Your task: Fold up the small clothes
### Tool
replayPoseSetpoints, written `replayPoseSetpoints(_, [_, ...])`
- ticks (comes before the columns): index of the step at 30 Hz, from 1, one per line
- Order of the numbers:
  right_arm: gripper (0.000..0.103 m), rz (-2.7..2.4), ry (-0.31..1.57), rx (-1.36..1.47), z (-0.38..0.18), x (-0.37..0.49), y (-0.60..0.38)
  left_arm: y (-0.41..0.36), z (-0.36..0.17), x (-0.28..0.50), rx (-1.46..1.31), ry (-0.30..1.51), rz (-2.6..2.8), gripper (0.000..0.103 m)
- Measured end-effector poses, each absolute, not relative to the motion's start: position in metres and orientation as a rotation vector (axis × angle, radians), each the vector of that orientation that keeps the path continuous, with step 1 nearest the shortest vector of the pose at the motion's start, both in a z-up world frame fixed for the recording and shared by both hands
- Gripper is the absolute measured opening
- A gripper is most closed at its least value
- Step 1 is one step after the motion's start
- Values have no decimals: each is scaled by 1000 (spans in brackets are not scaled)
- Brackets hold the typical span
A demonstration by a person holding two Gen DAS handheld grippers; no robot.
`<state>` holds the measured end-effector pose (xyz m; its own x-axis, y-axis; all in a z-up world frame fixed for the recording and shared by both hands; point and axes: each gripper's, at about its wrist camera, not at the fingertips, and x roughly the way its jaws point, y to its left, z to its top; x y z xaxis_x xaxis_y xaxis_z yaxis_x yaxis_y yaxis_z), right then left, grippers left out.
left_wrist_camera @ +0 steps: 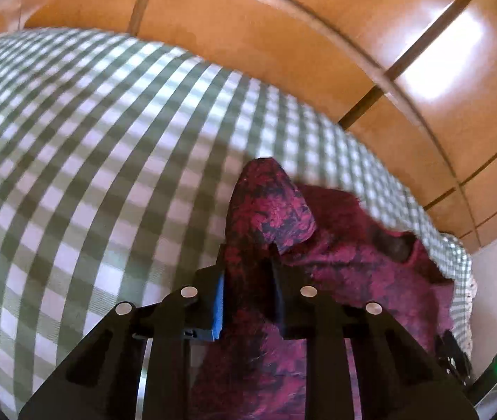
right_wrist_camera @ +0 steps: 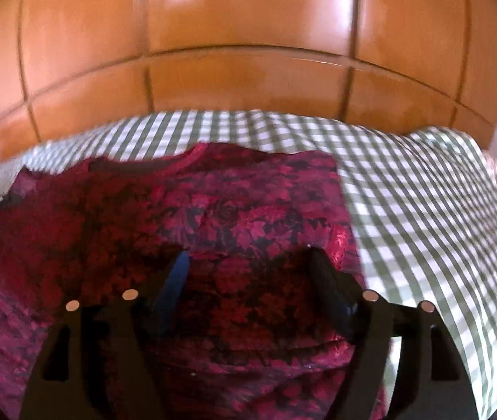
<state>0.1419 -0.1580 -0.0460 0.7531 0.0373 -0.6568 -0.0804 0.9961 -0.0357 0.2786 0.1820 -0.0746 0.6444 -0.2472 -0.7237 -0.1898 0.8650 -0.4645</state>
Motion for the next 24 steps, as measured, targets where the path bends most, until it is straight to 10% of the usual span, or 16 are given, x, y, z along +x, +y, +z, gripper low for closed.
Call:
replayPoseSetpoints(6, [76,71,724,-31,-53,149,-165,174,-66,273,-456,872,113,62])
replayPoseSetpoints(11, [76,72,717,-26,-52,148,-164,140,-23,227,-255,669,106,62])
replayPoseSetpoints(24, [76,74,713,-18,-53,147,-164,100,-46,231,-117,833,35,65])
